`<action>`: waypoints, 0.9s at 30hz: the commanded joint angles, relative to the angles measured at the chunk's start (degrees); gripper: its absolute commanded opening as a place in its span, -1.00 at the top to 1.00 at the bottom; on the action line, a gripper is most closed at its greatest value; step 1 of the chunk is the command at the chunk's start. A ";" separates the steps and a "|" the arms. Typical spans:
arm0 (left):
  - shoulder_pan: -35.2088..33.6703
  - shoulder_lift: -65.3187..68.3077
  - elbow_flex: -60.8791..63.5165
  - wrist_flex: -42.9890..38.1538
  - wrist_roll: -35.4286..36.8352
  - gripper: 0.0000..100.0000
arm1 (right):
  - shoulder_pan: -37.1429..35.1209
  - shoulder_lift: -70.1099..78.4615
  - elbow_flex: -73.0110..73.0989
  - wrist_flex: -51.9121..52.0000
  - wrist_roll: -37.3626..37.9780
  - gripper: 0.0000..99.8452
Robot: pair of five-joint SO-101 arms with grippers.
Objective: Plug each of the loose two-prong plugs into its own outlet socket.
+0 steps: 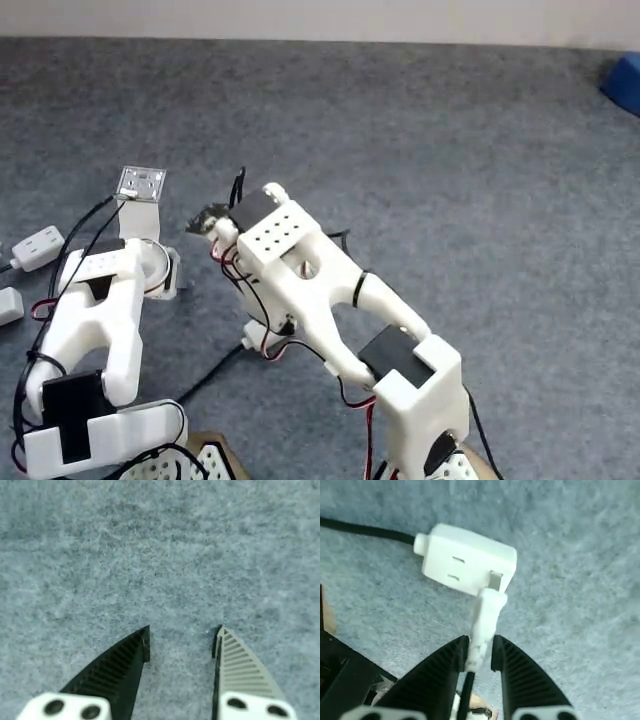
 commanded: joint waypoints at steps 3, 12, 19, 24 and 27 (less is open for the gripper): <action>1.10 -1.01 0.13 -1.32 0.26 0.58 | -0.22 -0.84 -3.91 -0.22 0.26 0.82; 1.10 -1.01 0.13 -1.32 0.26 0.58 | -0.22 -0.75 -3.56 -0.22 0.26 0.82; 1.10 -1.01 0.13 -1.32 0.26 0.58 | -0.22 -0.66 -3.47 -1.98 0.26 0.97; 1.10 -1.01 0.22 -1.32 0.26 0.58 | -0.22 -0.66 -3.47 -2.07 0.70 0.99; 1.10 -1.01 0.22 -1.32 0.26 0.58 | -0.13 0.22 -3.74 -0.84 2.37 0.99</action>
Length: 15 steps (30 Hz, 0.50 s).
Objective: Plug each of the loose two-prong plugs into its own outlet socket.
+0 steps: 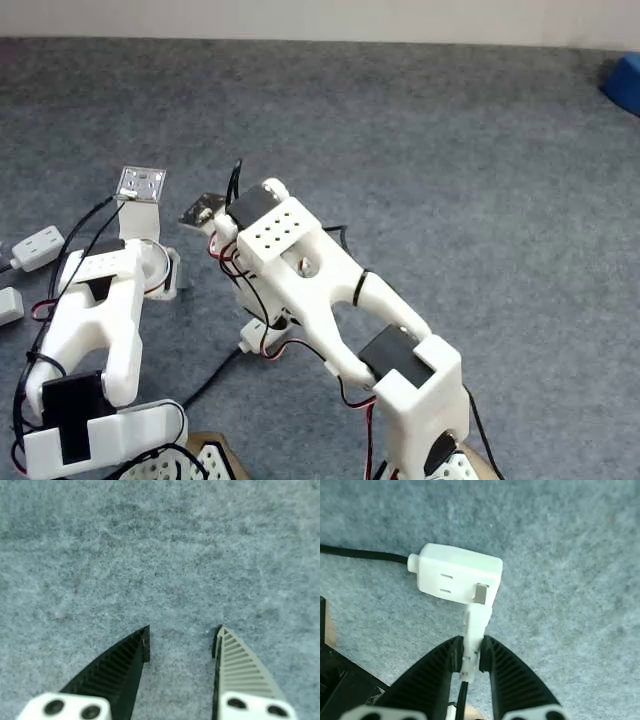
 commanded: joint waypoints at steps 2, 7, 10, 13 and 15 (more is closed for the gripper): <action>1.10 -1.01 0.04 -1.14 0.26 0.58 | -0.13 2.07 -2.95 1.89 2.64 0.99; 1.10 -1.01 0.04 -1.14 0.26 0.58 | -0.13 7.96 -8.75 2.59 2.81 0.99; 1.10 -1.01 0.04 -1.14 0.26 0.58 | 0.31 10.77 -13.14 3.12 2.64 0.99; 1.10 -1.01 0.04 -1.14 0.26 0.58 | 1.27 12.88 -16.40 3.12 2.46 0.99; 1.10 -1.01 0.04 -1.14 0.26 0.58 | 1.71 14.37 -17.45 3.12 2.37 0.99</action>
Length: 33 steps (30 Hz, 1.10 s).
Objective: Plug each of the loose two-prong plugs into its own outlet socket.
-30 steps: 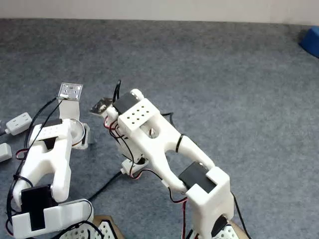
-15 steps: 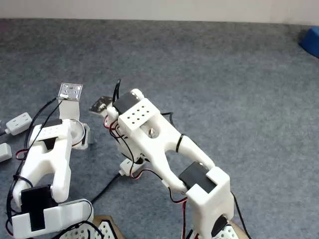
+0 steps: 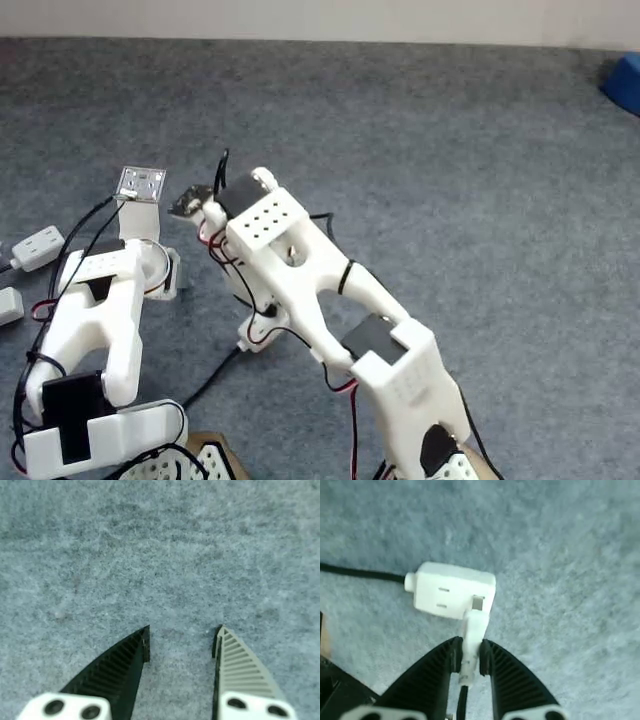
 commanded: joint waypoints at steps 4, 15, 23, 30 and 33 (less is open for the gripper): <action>1.10 -1.01 -0.04 -1.14 0.26 0.58 | 0.66 5.41 -3.21 -0.13 0.18 0.99; 0.84 -1.01 -0.04 -1.14 0.44 0.58 | -1.19 7.16 -2.86 -0.22 -2.20 0.98; -1.80 -1.45 -0.48 -1.23 3.69 0.58 | -0.84 7.16 -2.68 -6.46 -9.23 0.98; -1.80 -1.01 -0.48 -2.29 3.52 0.58 | -0.57 7.16 -2.68 -11.74 -13.63 0.98; -1.71 -1.01 -0.48 -2.29 3.52 0.58 | 0.31 7.16 -2.68 -12.35 -14.15 0.98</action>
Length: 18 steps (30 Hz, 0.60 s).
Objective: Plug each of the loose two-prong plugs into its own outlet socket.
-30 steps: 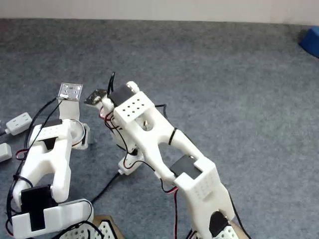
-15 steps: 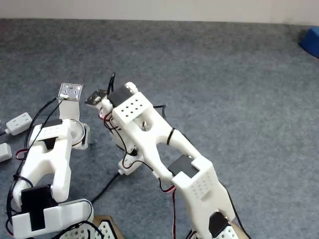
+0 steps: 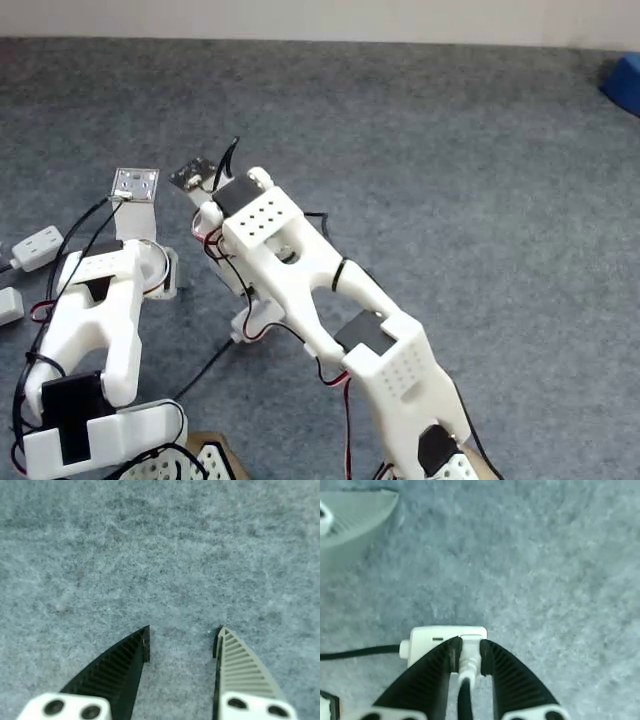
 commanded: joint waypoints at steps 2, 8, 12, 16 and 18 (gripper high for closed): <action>-0.66 -0.48 -0.48 -2.29 0.62 0.58 | 1.45 1.01 -0.31 -1.27 -0.88 0.98; -2.07 -0.48 -1.54 -2.37 2.29 0.58 | 1.19 -1.98 -0.22 7.34 2.90 0.98; -2.15 -0.40 -2.24 -2.37 3.52 0.58 | 2.24 -4.70 -0.04 11.38 4.04 0.98; -2.15 -0.40 -2.24 -2.37 3.52 0.57 | 3.65 -6.20 1.71 11.38 4.04 0.98; -2.15 -0.40 -2.33 -2.29 3.52 0.57 | 3.74 -6.73 3.38 10.77 3.52 0.98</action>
